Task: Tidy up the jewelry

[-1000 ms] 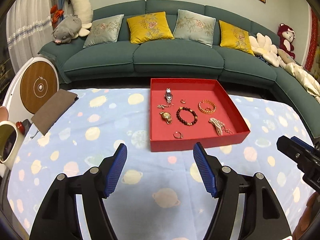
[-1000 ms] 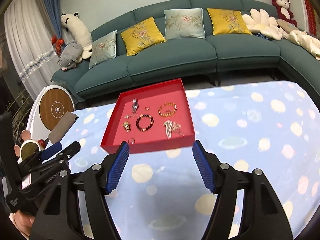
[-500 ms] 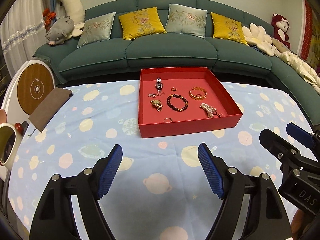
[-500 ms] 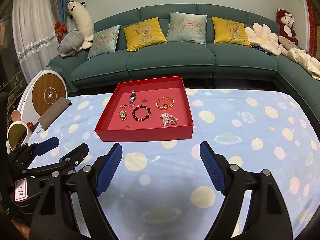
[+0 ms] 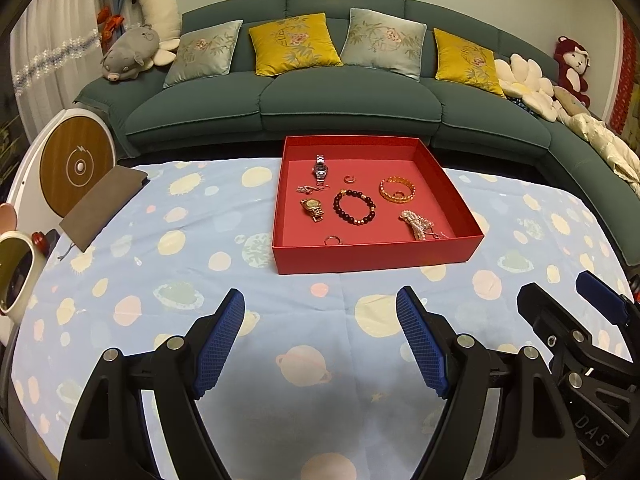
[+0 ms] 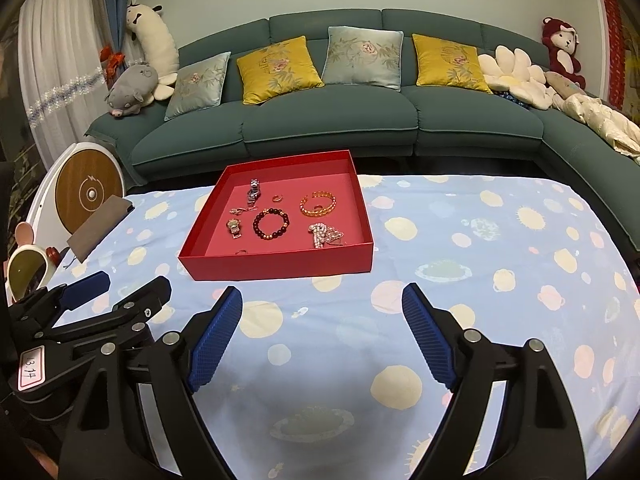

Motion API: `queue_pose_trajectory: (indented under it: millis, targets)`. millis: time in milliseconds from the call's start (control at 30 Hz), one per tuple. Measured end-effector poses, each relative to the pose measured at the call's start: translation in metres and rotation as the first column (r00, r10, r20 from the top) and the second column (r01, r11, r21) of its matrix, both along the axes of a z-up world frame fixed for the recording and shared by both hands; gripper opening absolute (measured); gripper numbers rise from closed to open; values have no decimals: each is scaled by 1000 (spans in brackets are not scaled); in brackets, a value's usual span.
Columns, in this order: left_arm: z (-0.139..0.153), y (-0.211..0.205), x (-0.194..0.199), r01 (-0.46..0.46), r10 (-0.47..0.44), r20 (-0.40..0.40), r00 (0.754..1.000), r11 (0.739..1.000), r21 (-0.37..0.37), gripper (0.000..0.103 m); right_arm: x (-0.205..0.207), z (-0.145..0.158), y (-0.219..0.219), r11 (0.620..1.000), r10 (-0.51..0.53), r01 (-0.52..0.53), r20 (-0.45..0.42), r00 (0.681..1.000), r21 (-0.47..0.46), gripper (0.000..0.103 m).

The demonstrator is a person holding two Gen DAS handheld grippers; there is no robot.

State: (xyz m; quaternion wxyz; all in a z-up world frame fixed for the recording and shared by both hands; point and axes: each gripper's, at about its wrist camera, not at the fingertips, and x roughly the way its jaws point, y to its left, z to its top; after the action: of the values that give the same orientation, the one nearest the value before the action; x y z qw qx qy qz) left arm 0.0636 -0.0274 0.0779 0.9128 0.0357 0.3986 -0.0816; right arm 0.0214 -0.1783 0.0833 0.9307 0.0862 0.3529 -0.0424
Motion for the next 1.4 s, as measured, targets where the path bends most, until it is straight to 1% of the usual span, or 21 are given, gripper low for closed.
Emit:
queue_pose_trajectory:
  millis: [300,533,700,1400]
  targets:
    - [0,-7,1,-22,22,-3,1000,1000,-10,75,-2,1,-8,999,-40,40,2,999,13,80]
    - [2,-9,0,-27,27,7,1000,1000,-10,75,-3,1,-12,999,-51,51,4,999,18,80]
    - [4,-8,-1,-27,27,21,999,1000,1,75,-3,3,-11,999,-49,49,10,999,13,81]
    - [4,0,-2,-37,37,30,999,999,28,75,-2,3,-2,999,-30,30,15,999,-13,81]
